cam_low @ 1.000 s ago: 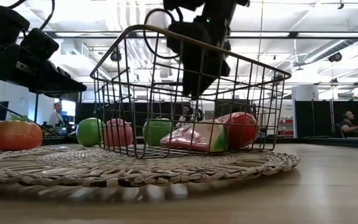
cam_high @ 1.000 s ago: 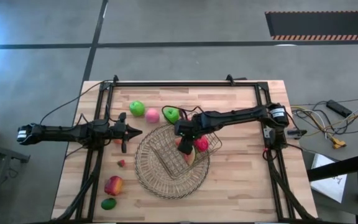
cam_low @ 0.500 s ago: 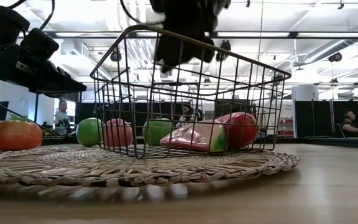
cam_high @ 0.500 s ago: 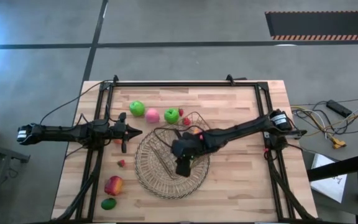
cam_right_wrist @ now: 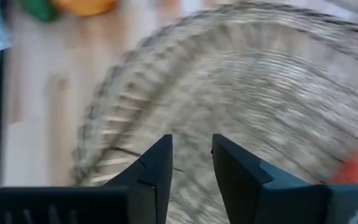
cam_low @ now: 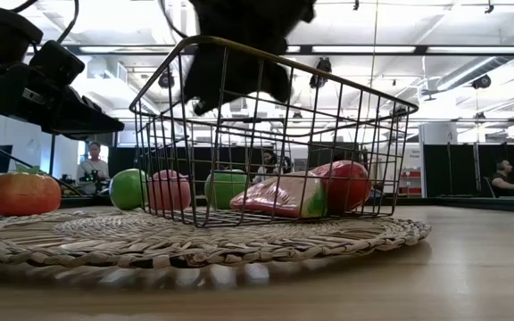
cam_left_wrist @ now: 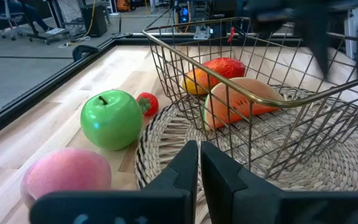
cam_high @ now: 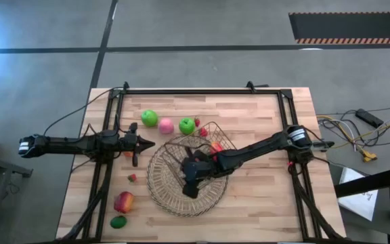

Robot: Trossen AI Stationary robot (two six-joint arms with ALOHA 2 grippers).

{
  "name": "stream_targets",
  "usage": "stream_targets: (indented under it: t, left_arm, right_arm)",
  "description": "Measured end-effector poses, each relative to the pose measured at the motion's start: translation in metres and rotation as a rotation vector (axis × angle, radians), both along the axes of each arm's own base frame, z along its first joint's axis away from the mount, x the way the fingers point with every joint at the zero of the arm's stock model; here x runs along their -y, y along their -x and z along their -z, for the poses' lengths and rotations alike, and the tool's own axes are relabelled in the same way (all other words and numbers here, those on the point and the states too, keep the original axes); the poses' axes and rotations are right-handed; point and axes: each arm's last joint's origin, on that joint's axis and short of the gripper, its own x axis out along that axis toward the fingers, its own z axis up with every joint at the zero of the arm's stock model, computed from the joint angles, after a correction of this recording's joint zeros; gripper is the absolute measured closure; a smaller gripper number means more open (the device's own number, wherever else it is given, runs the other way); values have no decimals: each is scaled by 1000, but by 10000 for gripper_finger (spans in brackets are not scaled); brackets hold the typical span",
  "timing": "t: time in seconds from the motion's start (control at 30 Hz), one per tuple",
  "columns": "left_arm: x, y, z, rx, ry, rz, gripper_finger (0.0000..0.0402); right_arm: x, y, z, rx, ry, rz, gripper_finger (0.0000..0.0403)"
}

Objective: Build produce basket
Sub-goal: Adjust the gold wire basket, then put the left green apple into the gold wire basket

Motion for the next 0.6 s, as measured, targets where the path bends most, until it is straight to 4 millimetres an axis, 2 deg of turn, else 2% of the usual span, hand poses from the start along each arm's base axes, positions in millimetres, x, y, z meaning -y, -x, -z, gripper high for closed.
stream_targets:
  t: [0.13, 0.27, 0.37, 0.43, 0.53, 0.6]
  left_arm:
    - [0, 0, 0, -1, 0, 0, 398]
    - [0, 0, 0, 0, 0, 0, 398]
    - [0, 0, 0, 0, 0, 0, 398]
    - [0, 0, 0, -1, 0, 0, 398]
    - [0, 0, 0, 0, 0, 0, 398]
    - [0, 0, 0, 0, 0, 0, 398]
  right_arm:
    - [-10, -6, -1, 29, 18, -132, 311]
    - [-22, 4, -23, 89, 138, -110, 324]
    - [-40, 27, -48, 129, 309, -64, 334]
    - [-57, 49, -56, 119, 438, -34, 340]
    - [-84, 86, -54, 95, 580, 3, 347]
    - [-101, 112, -49, 82, 612, -9, 350]
